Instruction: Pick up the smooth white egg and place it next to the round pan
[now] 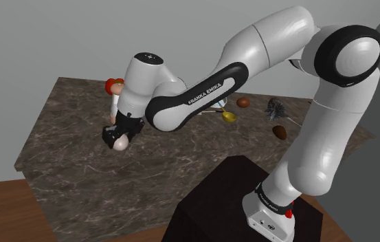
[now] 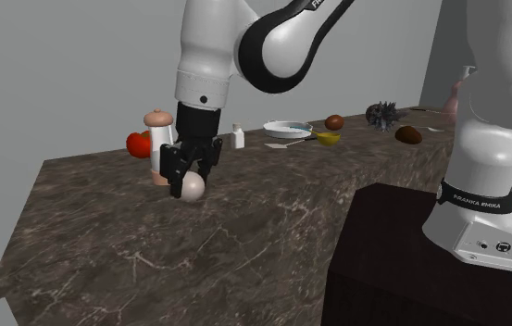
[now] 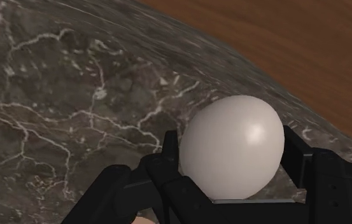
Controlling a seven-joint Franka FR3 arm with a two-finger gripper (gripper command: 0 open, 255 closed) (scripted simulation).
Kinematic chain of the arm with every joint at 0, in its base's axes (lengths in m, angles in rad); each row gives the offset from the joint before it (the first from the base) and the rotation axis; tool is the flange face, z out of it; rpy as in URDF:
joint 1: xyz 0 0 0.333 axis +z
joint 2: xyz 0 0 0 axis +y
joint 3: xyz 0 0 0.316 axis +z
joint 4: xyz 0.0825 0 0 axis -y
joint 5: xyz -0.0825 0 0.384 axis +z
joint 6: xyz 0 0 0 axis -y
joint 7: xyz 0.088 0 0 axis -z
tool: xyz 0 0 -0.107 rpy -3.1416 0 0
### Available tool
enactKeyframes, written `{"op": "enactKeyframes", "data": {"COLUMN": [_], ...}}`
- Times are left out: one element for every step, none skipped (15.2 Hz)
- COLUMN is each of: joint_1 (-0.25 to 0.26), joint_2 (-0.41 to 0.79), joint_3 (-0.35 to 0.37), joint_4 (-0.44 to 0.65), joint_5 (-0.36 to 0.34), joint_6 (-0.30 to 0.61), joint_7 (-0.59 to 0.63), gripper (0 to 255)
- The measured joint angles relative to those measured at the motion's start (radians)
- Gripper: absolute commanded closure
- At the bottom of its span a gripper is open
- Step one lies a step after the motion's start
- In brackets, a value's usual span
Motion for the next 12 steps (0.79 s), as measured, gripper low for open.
{"op": "enactKeyframes", "data": {"joint_1": [-0.004, -0.006, -0.009, -0.011, -0.014, -0.015, -0.019, -0.021, -0.023, -0.024, -0.024, -0.026], "joint_2": [-0.009, -0.02, -0.028, -0.037, -0.046, -0.052, -0.062, -0.075, -0.081, -0.089, -0.098, -0.109], "joint_3": [0.004, 0.008, 0.011, 0.014, 0.018, 0.02, 0.022, 0.026, 0.027, 0.03, 0.032, 0.035], "joint_4": [0.003, 0.005, 0.011, 0.015, 0.016, 0.022, 0.027, 0.026, 0.031, 0.039, 0.046, 0.046], "joint_5": [0.009, 0.018, 0.026, 0.034, 0.043, 0.049, 0.058, 0.068, 0.074, 0.081, 0.088, 0.097], "joint_6": [-0.011, -0.023, -0.036, -0.047, -0.057, -0.068, -0.081, -0.091, -0.102, -0.117, -0.13, -0.141], "joint_7": [-0.007, -0.013, -0.02, -0.025, -0.03, -0.034, -0.043, -0.048, -0.054, -0.058, -0.061, -0.066], "gripper": [255, 255, 255, 255, 255, 255, 255, 255, 255, 255, 255, 255]}}
